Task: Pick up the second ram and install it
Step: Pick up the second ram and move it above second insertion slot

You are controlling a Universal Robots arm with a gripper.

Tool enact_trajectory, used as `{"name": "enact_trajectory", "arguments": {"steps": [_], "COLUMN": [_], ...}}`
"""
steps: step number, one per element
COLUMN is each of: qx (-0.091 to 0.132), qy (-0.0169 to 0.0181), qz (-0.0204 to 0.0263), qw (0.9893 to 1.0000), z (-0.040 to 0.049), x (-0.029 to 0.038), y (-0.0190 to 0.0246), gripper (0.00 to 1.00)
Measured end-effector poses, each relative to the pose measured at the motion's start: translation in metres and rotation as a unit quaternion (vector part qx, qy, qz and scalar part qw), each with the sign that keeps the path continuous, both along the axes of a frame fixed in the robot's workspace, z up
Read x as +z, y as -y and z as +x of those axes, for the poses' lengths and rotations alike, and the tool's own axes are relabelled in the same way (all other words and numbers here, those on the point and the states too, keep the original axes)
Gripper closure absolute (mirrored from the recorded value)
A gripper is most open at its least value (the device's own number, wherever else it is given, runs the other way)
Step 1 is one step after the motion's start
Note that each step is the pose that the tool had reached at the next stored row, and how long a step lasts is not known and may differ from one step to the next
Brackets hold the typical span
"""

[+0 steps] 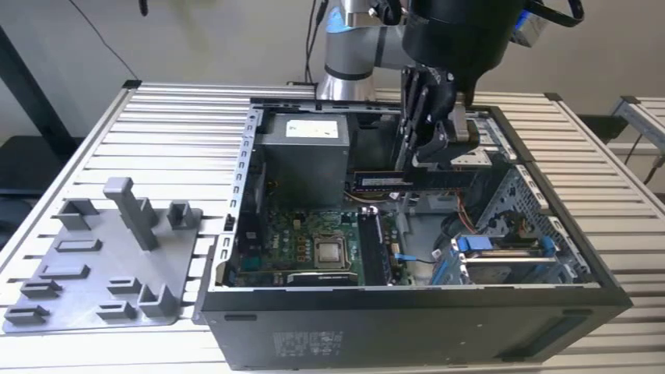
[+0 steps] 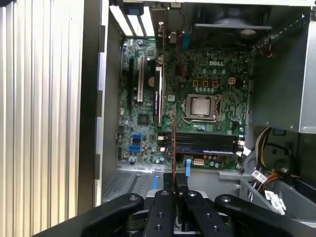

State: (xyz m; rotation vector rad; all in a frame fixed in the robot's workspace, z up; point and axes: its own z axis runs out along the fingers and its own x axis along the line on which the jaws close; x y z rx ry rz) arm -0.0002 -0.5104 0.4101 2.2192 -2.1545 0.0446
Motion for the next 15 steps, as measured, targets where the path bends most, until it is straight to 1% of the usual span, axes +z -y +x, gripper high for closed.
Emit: {"name": "enact_trajectory", "arguments": {"steps": [3, 4, 5, 8, 15], "qx": [0.000, 0.000, 0.000, 0.000, -0.001], "qy": [0.0000, 0.0000, 0.0000, 0.0000, 0.0000], "qz": [0.0000, 0.0001, 0.0001, -0.0001, 0.0001], "qw": [1.0000, 1.0000, 1.0000, 1.0000, 1.0000], "z": [0.0000, 0.0001, 0.0001, 0.0001, 0.0001], "x": [0.0000, 0.0000, -0.0001, 0.0000, -0.0003], "y": [0.0000, -0.0006, -0.0022, -0.0083, -0.0249], "gripper": [0.87, 0.87, 0.87, 0.87, 0.87]}}
